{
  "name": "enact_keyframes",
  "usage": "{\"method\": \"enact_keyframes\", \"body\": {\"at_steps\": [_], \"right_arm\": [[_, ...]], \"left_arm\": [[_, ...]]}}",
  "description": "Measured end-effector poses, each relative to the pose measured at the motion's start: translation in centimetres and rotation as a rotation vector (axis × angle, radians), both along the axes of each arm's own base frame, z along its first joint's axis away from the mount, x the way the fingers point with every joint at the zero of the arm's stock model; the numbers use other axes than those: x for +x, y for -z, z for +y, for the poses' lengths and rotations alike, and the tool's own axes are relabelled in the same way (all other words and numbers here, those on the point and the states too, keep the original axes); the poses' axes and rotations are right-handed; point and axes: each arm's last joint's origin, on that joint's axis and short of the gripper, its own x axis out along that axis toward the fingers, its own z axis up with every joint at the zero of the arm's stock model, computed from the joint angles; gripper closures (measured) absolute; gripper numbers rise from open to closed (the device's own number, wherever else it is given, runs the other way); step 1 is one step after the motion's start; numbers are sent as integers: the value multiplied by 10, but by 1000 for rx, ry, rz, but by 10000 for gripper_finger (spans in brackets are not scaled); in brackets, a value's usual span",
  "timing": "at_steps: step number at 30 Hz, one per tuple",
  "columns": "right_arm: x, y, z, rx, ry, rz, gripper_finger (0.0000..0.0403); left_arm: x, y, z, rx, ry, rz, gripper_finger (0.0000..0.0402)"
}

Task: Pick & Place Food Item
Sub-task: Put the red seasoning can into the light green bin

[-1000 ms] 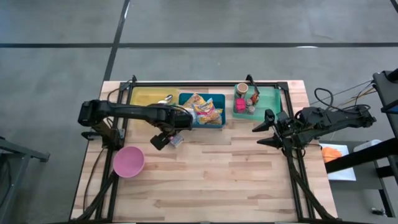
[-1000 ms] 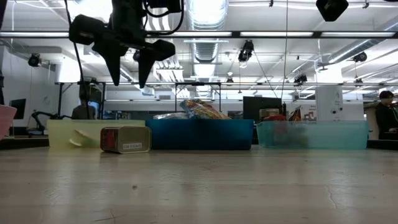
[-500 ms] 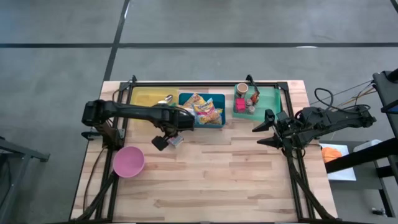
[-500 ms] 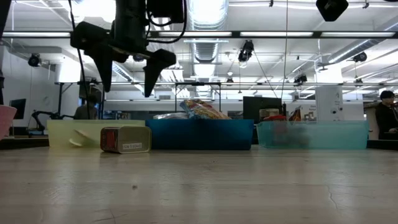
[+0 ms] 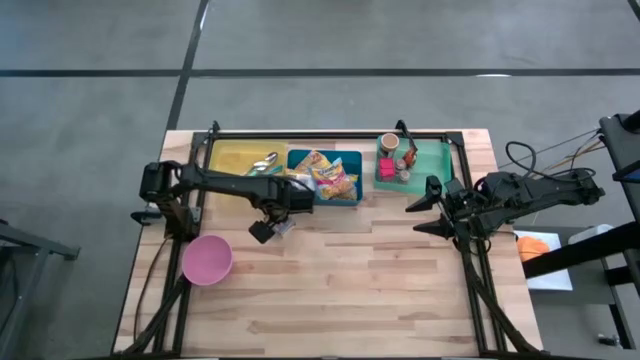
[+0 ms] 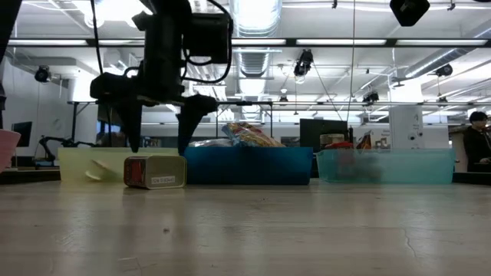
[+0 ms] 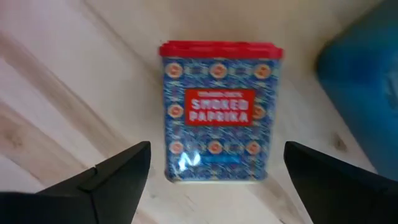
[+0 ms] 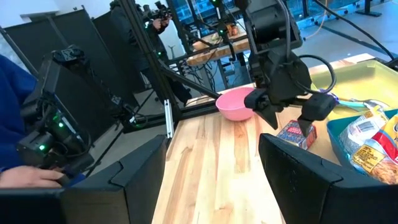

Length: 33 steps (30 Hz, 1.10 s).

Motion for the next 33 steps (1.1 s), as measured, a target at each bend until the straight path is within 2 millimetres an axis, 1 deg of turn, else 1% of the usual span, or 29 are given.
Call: {"method": "enact_keyframes", "body": {"at_steps": [8, 19, 22, 24, 26, 28, 31, 33], "right_arm": [[0, 0, 0, 0, 0, 0, 150], [0, 0, 0, 0, 0, 0, 150], [0, 0, 0, 0, 0, 0, 150], [0, 0, 0, 0, 0, 0, 150], [0, 0, 0, 0, 0, 0, 150], [0, 0, 0, 0, 1, 0, 150], [0, 0, 0, 0, 0, 0, 150], [0, 0, 0, 0, 0, 0, 150]], "left_arm": [[-4, 11, 1, -23, -53, -1, 27], [-10, 38, 2, -28, -55, -62, 27], [-13, 46, 2, -27, -39, -78, 27], [-14, 50, 2, -22, 15, -95, 27], [-15, 52, 2, -21, 93, -106, 27], [-15, 52, 2, -18, 127, -111, 27], [-14, 52, 2, -19, 117, -114, 27], [-14, 51, 2, -21, 68, -113, 27]]}}
